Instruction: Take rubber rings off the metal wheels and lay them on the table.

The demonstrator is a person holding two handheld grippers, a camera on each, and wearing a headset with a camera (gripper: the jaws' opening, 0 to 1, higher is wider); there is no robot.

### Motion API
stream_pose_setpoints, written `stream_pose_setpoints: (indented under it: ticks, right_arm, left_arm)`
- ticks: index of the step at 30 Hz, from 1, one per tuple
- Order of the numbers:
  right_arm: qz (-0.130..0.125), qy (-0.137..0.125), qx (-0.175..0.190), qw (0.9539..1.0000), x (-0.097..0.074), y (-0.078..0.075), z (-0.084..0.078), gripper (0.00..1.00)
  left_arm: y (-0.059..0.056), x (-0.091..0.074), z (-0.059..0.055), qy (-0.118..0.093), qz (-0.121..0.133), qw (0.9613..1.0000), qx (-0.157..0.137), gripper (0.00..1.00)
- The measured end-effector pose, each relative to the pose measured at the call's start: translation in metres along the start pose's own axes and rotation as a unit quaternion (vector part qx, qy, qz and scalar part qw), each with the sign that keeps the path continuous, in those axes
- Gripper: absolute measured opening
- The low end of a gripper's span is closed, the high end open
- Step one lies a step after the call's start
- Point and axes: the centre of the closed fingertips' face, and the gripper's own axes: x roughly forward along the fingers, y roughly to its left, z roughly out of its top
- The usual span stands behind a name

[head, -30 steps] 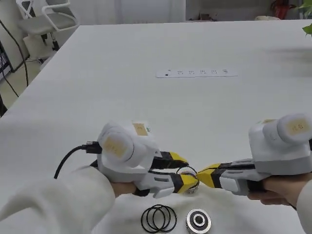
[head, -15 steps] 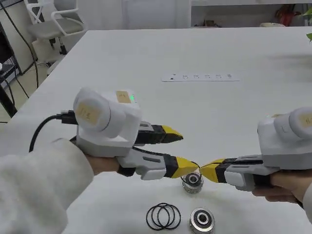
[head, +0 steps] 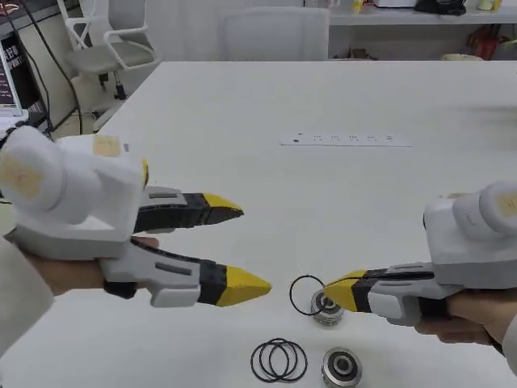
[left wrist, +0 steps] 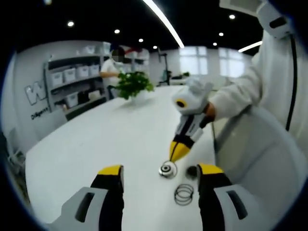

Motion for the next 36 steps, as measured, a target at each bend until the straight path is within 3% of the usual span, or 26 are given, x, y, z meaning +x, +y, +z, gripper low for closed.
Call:
stream_pose_setpoints:
  ticks: [6,14,17,23,26,27,36]
  right_arm:
    - [0.014,0.011,-0.009,0.9998,0.005,0.011,-0.003,0.0]
    - [0.039,0.034,-0.012,0.9986,0.013,0.028,-0.013,0.0]
    - [0.046,0.045,-0.015,0.9978,0.016,0.033,-0.018,0.0]
    - [0.058,0.066,-0.023,0.9959,0.022,0.042,-0.029,0.0]
    - [0.064,0.076,-0.028,0.9946,0.025,0.044,-0.034,0.0]
    - [0.073,0.085,-0.048,0.9926,0.026,0.047,-0.04,0.0]
    - [0.066,0.115,-0.069,0.9888,0.033,0.047,-0.053,0.0]
  left_arm:
    - [-0.008,-0.023,-0.005,-0.007,0.011,0.9999,-0.002,0.68]
    - [-0.028,-0.04,-0.03,0.001,0.026,0.9994,-0.02,0.82]
    - [-0.032,-0.043,-0.041,0.011,0.04,0.9986,-0.032,0.85]
    - [-0.039,-0.047,-0.049,-0.008,0.057,0.996,-0.068,0.89]
    - [-0.042,-0.046,-0.05,-0.016,0.061,0.9956,-0.07,0.94]
    - [-0.044,-0.046,-0.05,-0.017,0.058,0.9955,-0.072,0.95]
    - [-0.051,-0.046,-0.063,-0.012,0.065,0.9934,-0.094,0.95]
